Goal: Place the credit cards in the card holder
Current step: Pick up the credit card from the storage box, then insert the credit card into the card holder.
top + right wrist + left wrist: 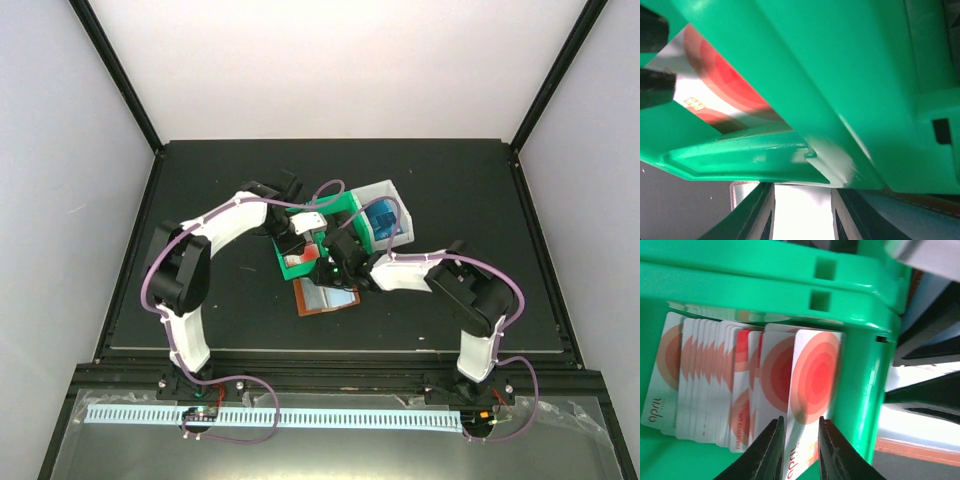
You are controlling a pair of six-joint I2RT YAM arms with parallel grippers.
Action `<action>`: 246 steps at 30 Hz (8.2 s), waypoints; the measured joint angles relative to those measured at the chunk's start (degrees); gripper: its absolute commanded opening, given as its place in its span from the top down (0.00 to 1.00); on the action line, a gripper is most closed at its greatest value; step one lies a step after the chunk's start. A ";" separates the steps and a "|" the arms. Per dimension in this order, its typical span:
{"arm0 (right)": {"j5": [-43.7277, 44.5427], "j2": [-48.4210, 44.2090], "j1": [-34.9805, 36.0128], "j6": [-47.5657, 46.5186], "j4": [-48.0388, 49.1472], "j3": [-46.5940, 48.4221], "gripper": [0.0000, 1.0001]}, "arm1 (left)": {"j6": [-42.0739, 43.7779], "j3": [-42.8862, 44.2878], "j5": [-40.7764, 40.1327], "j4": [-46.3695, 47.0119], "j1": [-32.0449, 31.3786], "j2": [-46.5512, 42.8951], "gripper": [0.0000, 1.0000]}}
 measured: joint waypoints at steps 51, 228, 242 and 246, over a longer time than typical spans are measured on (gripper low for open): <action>-0.22 -4.81 -0.72 2.80 9.18 -9.75 0.67 | -2.45 -1.09 6.62 -2.16 -1.36 0.02 0.85; 20.44 -14.93 5.90 -8.39 -29.49 -7.89 0.55 | -99.10 -60.57 -5.18 72.43 -21.24 -29.29 0.98; 20.35 -14.93 5.90 -8.02 -29.44 -7.89 0.59 | -98.73 -62.05 -5.03 76.56 -21.46 -29.31 0.98; 20.33 -14.93 5.90 -8.02 -29.42 -7.93 0.59 | -98.29 -61.53 -4.39 78.34 -21.44 -25.94 0.99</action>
